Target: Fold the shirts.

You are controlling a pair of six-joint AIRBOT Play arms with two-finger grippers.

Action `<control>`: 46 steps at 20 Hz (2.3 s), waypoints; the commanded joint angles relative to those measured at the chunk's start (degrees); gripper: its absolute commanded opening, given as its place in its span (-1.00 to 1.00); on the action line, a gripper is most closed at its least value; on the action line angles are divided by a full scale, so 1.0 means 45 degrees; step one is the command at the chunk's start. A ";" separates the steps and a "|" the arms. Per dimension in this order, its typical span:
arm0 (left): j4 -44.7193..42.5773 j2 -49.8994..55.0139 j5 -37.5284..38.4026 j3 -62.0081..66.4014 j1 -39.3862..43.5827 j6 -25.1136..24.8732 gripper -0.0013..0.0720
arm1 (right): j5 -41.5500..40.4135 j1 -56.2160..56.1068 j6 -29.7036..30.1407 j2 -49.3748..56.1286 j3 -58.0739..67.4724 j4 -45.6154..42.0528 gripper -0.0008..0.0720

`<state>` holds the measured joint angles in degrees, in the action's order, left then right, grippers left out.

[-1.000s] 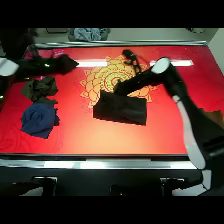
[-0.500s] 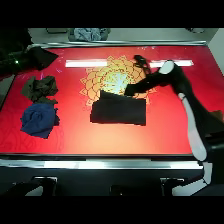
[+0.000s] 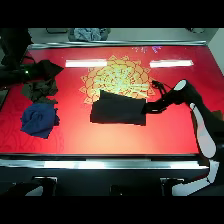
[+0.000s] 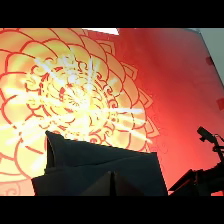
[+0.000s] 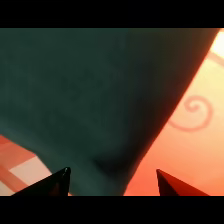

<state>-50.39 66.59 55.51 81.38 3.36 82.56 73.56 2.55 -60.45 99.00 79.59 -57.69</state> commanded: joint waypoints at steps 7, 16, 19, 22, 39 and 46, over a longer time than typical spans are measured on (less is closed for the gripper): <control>0.0000 0.0000 0.0000 -0.0160 -0.0010 -0.0010 -0.87 | -0.1146 -0.0894 0.1253 0.0121 0.0248 0.2127 -0.84; -0.0005 0.0058 -0.0005 -0.0165 -0.0010 -0.0058 -0.87 | 0.3075 0.4371 0.0010 -0.0835 0.6800 0.6635 -0.85; -0.0005 0.0058 0.0005 -0.0165 -0.0010 -0.0058 -0.87 | 0.3784 0.6562 -0.0398 -0.0835 0.7111 0.6533 -0.85; -0.0005 0.0058 0.0005 -0.0165 -0.0010 -0.0053 -0.87 | 0.3803 0.8524 -0.0418 -0.0835 0.7111 0.5493 -0.85; 0.0000 0.0058 0.0000 -0.0165 -0.0010 -0.0058 -0.87 | 0.5411 1.3240 -0.1724 -0.1491 0.7320 0.0180 -0.85; 0.0000 0.0058 0.0005 -0.0165 0.0321 -0.0393 -0.87 | 0.5906 1.2993 -0.3521 -0.2516 0.5348 -0.4891 -0.84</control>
<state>-50.37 66.85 55.53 80.66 4.03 81.45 98.63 61.63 -73.12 89.82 108.73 -69.19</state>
